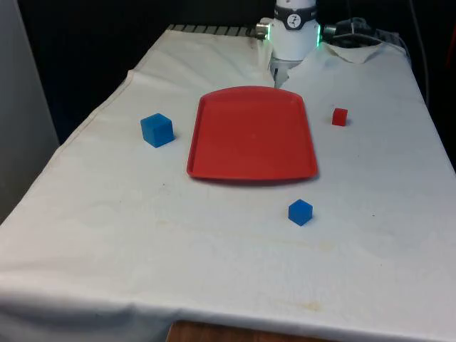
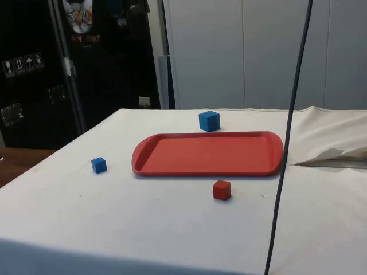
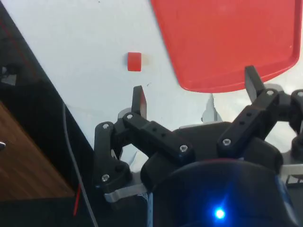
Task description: Pick up the largest block and place it onto the tray.
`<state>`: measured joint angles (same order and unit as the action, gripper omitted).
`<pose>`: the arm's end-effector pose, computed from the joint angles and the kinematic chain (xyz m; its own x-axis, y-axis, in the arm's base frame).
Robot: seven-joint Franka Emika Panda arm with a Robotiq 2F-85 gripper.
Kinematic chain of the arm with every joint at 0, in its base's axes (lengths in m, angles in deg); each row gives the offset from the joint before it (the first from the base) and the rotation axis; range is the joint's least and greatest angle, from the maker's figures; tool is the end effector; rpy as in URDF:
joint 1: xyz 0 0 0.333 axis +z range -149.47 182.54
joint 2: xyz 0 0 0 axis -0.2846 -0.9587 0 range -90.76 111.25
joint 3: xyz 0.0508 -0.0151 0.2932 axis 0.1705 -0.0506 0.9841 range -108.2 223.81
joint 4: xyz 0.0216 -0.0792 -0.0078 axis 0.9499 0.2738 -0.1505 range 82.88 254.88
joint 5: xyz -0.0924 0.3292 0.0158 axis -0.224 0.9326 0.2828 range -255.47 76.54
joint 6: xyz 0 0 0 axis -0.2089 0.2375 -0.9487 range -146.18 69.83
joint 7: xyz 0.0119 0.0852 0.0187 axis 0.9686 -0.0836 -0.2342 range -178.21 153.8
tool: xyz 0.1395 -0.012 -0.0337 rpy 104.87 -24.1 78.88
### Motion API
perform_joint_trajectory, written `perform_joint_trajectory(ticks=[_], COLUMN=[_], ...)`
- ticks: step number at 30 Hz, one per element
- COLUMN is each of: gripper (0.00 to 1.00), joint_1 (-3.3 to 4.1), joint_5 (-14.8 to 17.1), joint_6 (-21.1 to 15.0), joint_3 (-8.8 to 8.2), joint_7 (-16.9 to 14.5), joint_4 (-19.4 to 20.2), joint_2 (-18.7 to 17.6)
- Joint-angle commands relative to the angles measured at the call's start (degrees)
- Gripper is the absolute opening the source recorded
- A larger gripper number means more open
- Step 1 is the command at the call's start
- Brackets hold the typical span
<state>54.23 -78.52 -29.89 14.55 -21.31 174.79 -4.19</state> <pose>0.5479 -0.0015 0.4370 0.9914 0.0265 -0.1282 0.0225 -0.9992 -0.0323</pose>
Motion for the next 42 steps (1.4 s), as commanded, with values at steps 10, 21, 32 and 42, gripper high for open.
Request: perform_joint_trajectory(ticks=[10, 21, 32, 42], gripper=[1.0, 1.0, 1.0, 1.0], joint_1=[-0.4, -1.09, -1.2, -1.32], joint_5=[-1.4, -3.7, -6.0, -7.9], joint_6=[-2.4, -5.1, -8.3, -11.6], joint_3=[-1.09, -1.15, -1.03, -0.52], joint_7=[-2.9, -4.5, -4.6, -4.1], joint_4=[4.4, 9.1, 13.6, 17.9], joint_2=[2.8, 6.3, 10.0, 13.6])
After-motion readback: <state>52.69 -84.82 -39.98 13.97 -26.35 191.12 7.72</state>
